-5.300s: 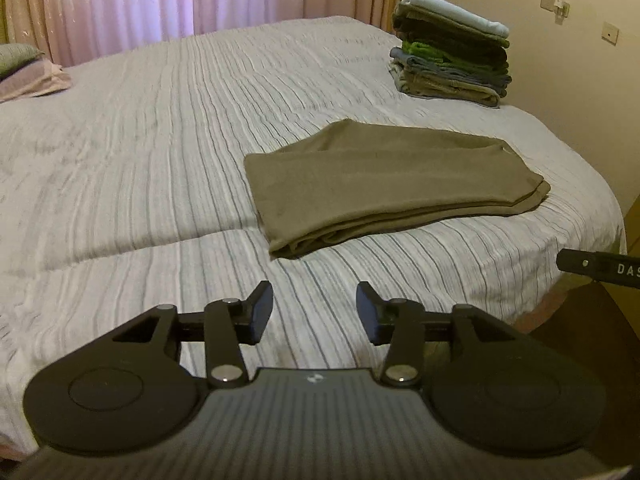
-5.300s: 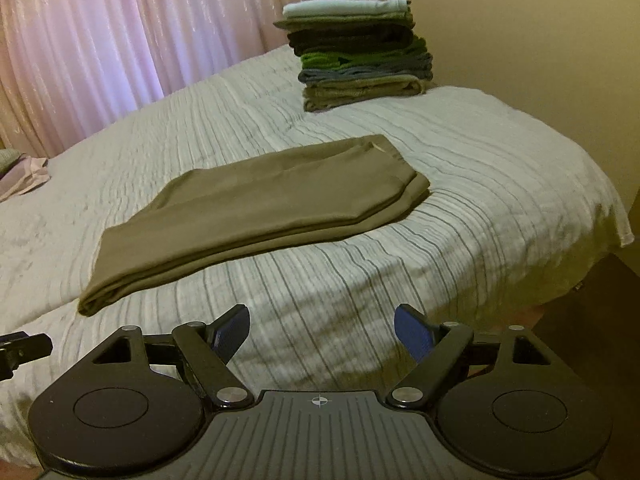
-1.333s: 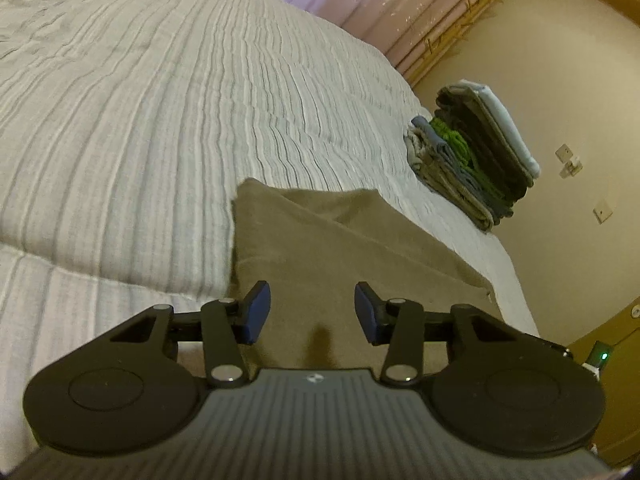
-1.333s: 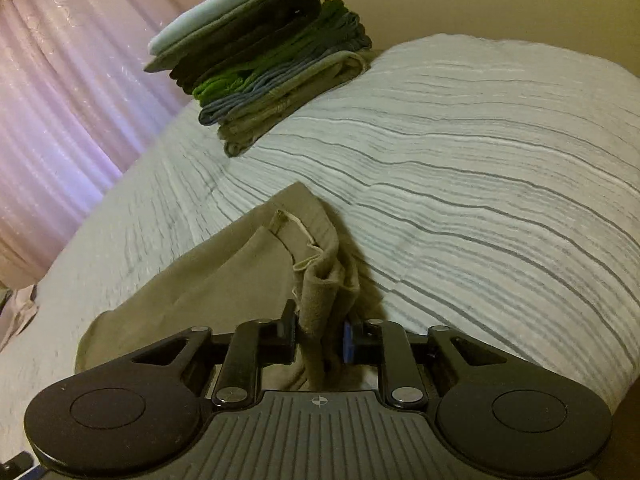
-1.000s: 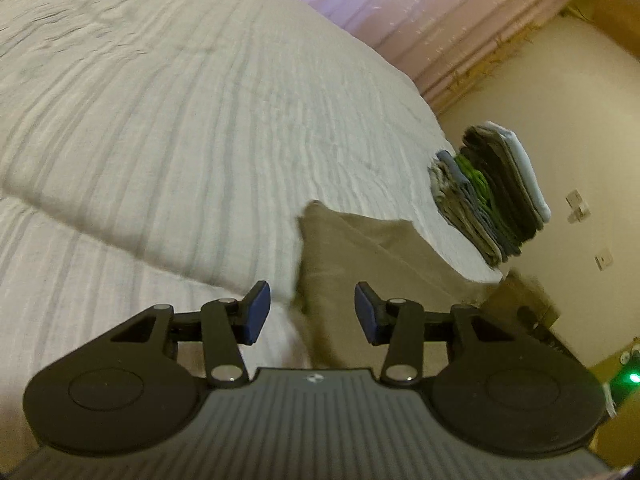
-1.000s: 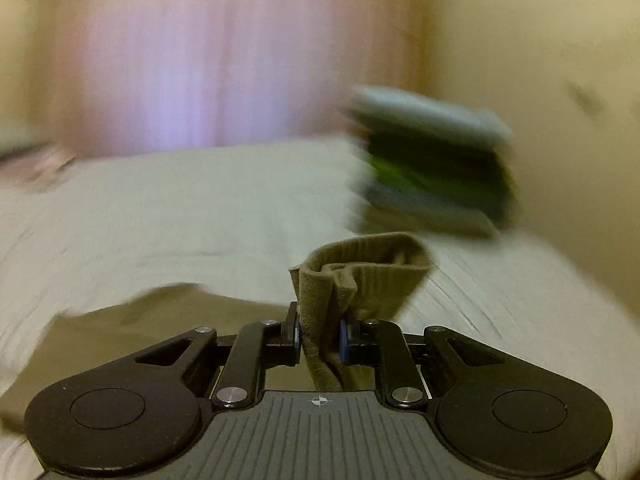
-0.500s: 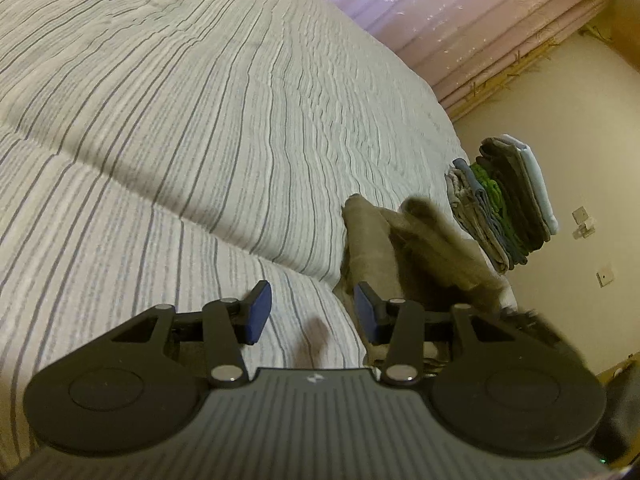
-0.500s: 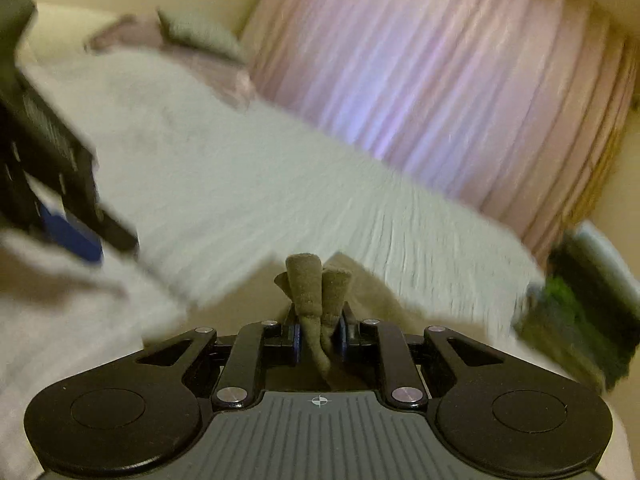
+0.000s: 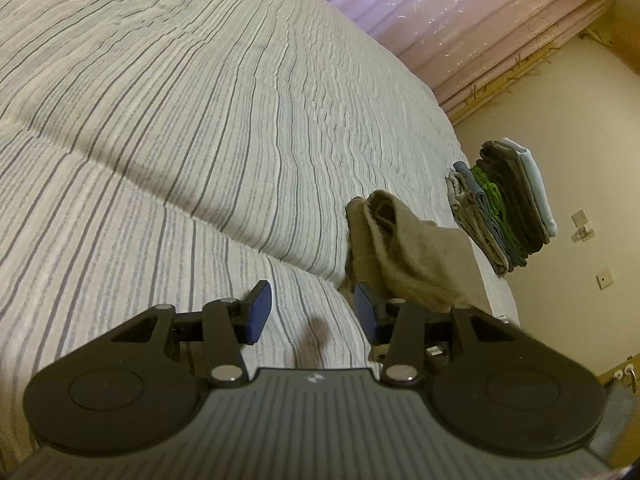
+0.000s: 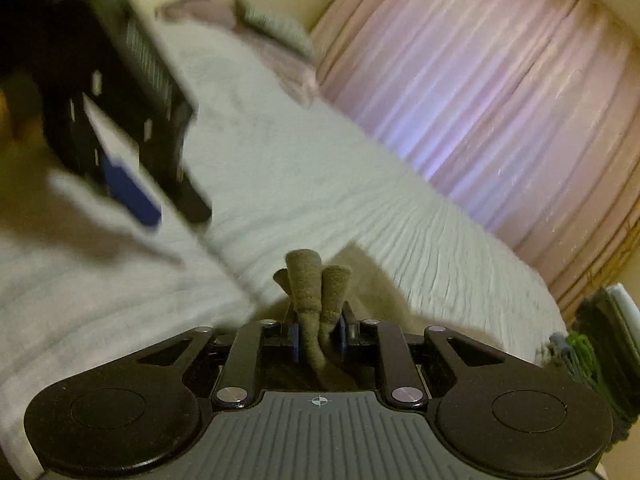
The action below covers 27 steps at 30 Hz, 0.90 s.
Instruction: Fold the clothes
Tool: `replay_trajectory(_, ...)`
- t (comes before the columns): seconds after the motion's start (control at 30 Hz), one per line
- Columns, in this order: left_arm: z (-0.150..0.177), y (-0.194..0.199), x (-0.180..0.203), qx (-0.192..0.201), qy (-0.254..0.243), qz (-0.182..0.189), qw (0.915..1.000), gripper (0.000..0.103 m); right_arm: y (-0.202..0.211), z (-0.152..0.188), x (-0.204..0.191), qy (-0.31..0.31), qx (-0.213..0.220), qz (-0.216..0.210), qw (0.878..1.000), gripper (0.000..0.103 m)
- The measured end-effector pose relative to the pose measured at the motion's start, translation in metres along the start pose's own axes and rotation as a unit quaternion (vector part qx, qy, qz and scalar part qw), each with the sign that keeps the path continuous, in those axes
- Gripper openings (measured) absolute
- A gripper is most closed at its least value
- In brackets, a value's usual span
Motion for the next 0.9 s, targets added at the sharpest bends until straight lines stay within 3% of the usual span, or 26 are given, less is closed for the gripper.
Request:
replay_trajectory(0.03, 0.001, 0.001, 0.0, 0.0, -0.001, 0.0, 1.0, 0.04, -0.002, 0.0, -0.001, 0.006, -0.007, 0.004, 1.0, 0.017)
replay_trajectory(0.17, 0.004, 0.006, -0.002, 0.0, -0.001, -0.001, 1.0, 0.04, 0.004, 0.002, 0.007, -0.013, -0.006, 0.013, 1.0, 0.064)
replay_trajectory(0.2, 0.004, 0.008, -0.001, 0.001, -0.001, 0.0, 1.0, 0.04, 0.009, 0.003, 0.009, -0.021, -0.002, 0.019, 1.0, 0.067)
replay_trajectory(0.37, 0.011, 0.018, 0.002, 0.0, -0.008, 0.002, 1.0, 0.04, 0.055, 0.008, 0.019, -0.118, 0.032, -0.007, 0.992, 0.067)
replay_trajectory(0.5, 0.021, 0.025, 0.008, -0.006, -0.019, -0.002, 0.9998, 0.04, 0.061, 0.02, 0.023, -0.203, 0.003, -0.051, 0.978, 0.066)
replay_trajectory(0.67, 0.037, 0.044, 0.021, -0.007, -0.056, -0.028, 0.998, 0.041, 0.086, 0.032, 0.046, -0.35, 0.025, -0.047, 0.935, 0.067)
replay_trajectory(0.77, 0.051, 0.056, 0.036, 0.004, -0.103, -0.066, 0.9924, 0.041, 0.099, 0.036, 0.059, -0.426, 0.003, -0.014, 0.905, 0.067)
replay_trajectory(0.9, 0.071, 0.079, 0.059, 0.025, -0.167, -0.082, 0.9821, 0.041, 0.123, 0.043, 0.054, -0.478, -0.024, 0.014, 0.878, 0.067)
Point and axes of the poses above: each gripper's, at about its wrist camera, not at the fingertips, and y roughly against the way its jaws point, x to its right, z to its underside, the point moved 1 cm from there along -y, roughly the way its jaws point, and after that the axes turned 14 degrees about -z, right-handed, at the moved point
